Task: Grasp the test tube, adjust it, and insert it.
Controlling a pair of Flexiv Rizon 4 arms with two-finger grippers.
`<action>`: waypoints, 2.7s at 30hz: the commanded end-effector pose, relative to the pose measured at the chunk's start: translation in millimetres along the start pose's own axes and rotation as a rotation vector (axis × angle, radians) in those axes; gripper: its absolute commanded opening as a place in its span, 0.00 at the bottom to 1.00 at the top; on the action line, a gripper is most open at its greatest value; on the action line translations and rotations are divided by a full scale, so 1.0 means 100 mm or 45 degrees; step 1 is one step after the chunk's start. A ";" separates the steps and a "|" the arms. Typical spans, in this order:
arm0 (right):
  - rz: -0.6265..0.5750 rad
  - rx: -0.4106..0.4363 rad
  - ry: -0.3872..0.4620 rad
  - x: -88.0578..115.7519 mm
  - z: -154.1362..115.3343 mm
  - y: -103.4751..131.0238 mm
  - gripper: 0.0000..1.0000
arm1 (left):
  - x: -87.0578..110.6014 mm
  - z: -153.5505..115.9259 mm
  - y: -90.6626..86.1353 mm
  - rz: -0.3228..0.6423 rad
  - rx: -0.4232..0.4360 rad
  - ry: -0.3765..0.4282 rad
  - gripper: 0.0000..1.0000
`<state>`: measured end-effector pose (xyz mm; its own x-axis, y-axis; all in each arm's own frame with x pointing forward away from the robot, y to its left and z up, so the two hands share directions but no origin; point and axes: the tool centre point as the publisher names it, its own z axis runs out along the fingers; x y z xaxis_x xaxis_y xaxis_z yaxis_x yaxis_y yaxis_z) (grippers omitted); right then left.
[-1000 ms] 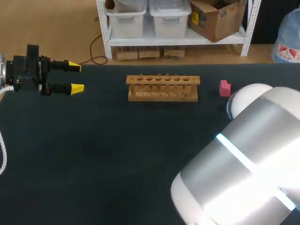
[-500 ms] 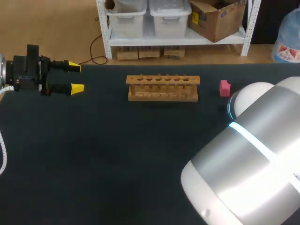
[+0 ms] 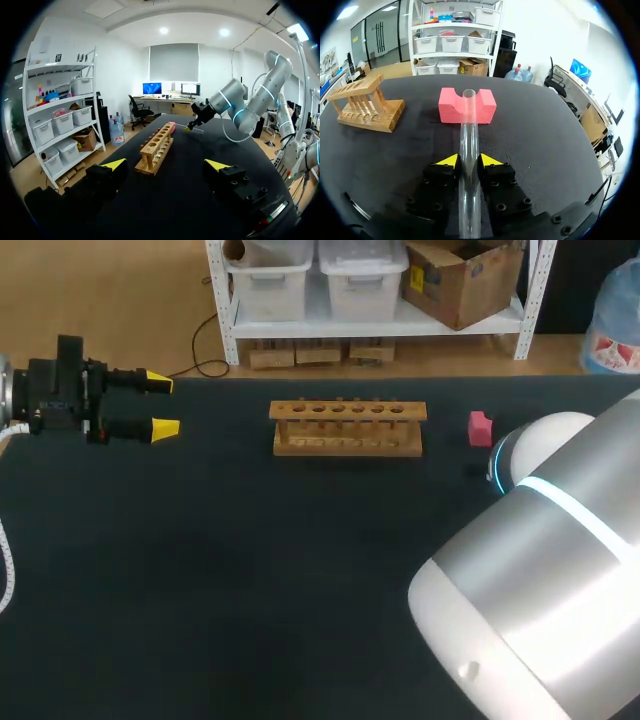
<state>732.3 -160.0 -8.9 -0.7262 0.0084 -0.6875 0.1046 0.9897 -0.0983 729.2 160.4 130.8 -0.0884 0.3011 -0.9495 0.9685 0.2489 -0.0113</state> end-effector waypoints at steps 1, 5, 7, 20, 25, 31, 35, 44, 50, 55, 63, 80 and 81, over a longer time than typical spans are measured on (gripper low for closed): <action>0.000 -0.028 0.004 -0.04 -0.08 -0.03 0.00 | 0.01 0.00 -0.01 0.004 -0.002 -0.006 1.00; 0.008 -0.063 -0.011 -0.12 -0.18 -0.03 0.00 | 0.01 0.00 -0.01 0.004 -0.002 -0.006 1.00; 0.014 -0.084 -0.016 -0.15 -0.24 -0.02 0.00 | 0.01 0.00 -0.01 0.004 -0.002 -0.006 1.00; -0.041 -0.287 -0.009 -0.27 -0.59 0.09 0.00 | 0.01 0.00 -0.01 0.004 -0.002 -0.006 1.00; -0.056 -0.331 -0.011 -0.26 -0.67 0.14 0.00 | 0.01 0.00 -0.01 0.004 -0.002 -0.006 1.00; -0.039 -0.248 -0.042 -0.27 -0.76 0.22 0.00 | 0.01 0.00 -0.01 0.004 -0.002 -0.006 1.00; -0.017 -0.262 -0.077 -0.30 -0.84 0.33 0.00 | 0.01 0.00 -0.01 0.004 -0.002 -0.006 1.00; 0.006 -0.281 -0.111 -0.31 -0.96 0.54 0.00 | 0.01 0.00 -0.01 0.004 -0.002 -0.006 1.00; 0.002 -0.316 -0.101 -0.30 -0.99 0.68 0.00 | 0.01 0.00 -0.01 0.004 -0.002 -0.006 1.00; 0.003 -0.328 -0.078 -0.29 -1.00 0.82 0.00 | 0.01 0.00 -0.01 0.004 -0.002 -0.006 1.00; 0.013 -0.385 -0.077 -0.31 -0.94 1.09 0.00 | 0.01 0.00 -0.01 0.004 -0.002 -0.006 1.00; -0.001 -0.362 -0.124 -0.27 -0.88 1.46 0.00 | 0.01 0.00 -0.01 0.004 -0.002 -0.006 1.00; -0.004 -0.359 -0.127 -0.27 -0.87 1.48 0.00 | 0.01 0.00 -0.01 0.004 -0.002 -0.006 1.00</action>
<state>705.0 -9.1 63.3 -0.6611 0.0048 -0.7503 -0.1240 0.9855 0.1156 729.2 160.5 130.9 -0.0885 0.3010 -0.9495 0.9685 0.2489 -0.0114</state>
